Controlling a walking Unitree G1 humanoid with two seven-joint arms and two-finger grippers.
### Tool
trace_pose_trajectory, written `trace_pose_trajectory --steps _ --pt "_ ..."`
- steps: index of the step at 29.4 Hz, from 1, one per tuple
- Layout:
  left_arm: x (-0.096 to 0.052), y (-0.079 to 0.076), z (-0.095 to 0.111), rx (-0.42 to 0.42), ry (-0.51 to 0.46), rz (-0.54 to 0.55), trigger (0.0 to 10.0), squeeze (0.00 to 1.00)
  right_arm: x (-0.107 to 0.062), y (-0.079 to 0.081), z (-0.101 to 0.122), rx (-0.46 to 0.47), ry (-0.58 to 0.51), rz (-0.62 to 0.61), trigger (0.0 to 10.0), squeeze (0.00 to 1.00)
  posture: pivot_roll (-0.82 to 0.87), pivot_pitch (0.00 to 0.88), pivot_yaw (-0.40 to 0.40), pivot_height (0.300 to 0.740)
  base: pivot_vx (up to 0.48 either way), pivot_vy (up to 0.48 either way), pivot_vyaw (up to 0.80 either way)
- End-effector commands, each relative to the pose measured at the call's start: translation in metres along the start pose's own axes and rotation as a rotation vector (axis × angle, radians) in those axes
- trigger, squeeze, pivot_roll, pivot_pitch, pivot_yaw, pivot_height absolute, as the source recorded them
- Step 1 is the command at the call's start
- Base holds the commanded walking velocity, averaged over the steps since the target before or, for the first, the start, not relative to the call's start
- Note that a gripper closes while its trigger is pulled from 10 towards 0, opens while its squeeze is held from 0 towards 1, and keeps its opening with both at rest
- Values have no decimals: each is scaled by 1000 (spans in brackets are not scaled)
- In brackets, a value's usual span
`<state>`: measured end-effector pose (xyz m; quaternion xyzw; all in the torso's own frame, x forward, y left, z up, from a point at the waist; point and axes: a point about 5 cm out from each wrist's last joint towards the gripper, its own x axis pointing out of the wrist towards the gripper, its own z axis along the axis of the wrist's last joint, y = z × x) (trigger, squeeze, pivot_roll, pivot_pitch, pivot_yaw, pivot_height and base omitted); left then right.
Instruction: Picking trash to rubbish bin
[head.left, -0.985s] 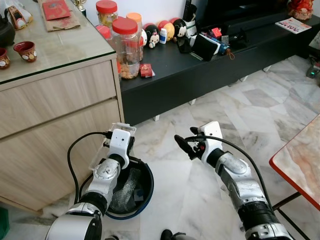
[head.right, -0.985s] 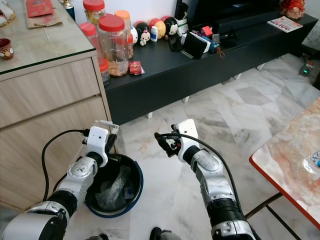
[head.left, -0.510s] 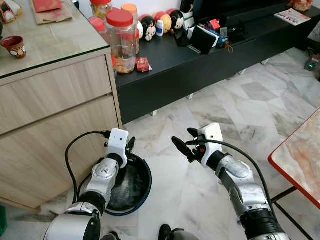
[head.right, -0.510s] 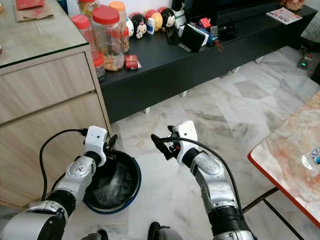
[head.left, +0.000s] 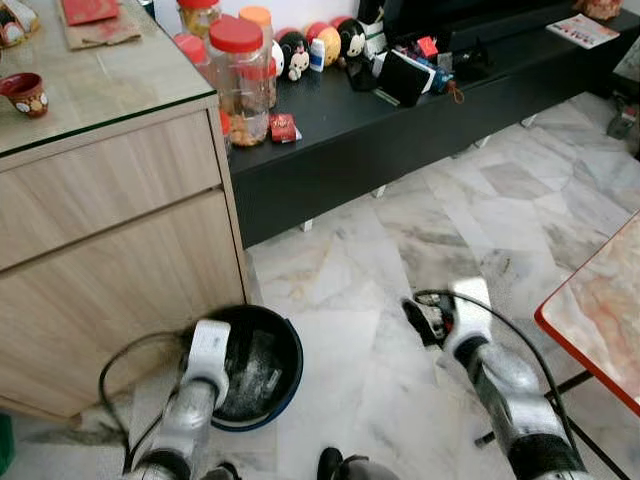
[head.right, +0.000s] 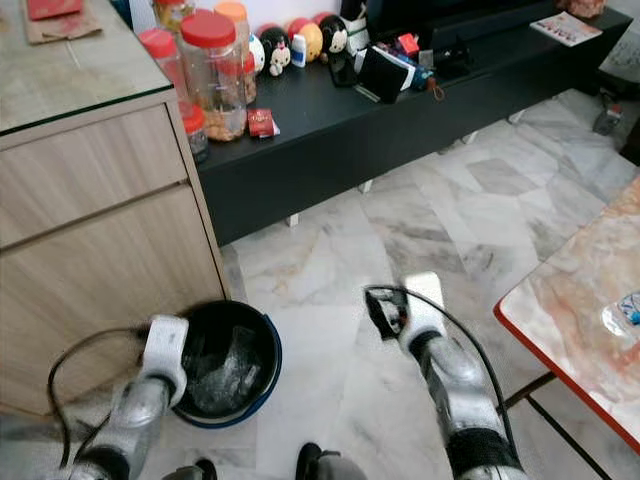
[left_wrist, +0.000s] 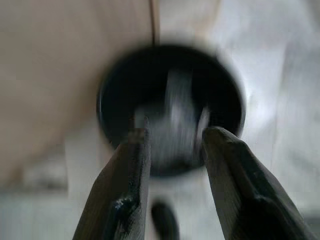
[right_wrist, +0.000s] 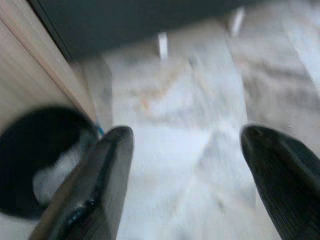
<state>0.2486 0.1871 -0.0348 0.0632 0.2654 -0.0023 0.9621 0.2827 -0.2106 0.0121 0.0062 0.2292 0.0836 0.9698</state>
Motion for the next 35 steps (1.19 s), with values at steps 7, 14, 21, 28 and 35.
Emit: trace_pose_trajectory --steps 7,14,21,28,35 --pt "-25 9 -55 15 213 58 10000 0 -24 -17 -67 74 219 -180 10000 0 -12 139 -62 740 0 0 0" --pt "-26 21 -57 35 247 118 10000 0 -32 -14 -85 69 278 -213 10000 0 1 112 -38 740 0 0 0" --pt "-30 39 -58 19 240 198 10000 0 -34 -12 -91 81 297 -229 10000 0 13 85 -29 740 0 0 0" --pt "-42 45 -75 7 280 234 10000 0 -41 -14 -102 64 351 -257 10000 0 31 49 -22 740 0 0 0" --pt "-53 40 -91 -58 324 236 10000 0 -51 -11 -119 95 411 -288 10000 0 31 17 -9 740 0 0 0"
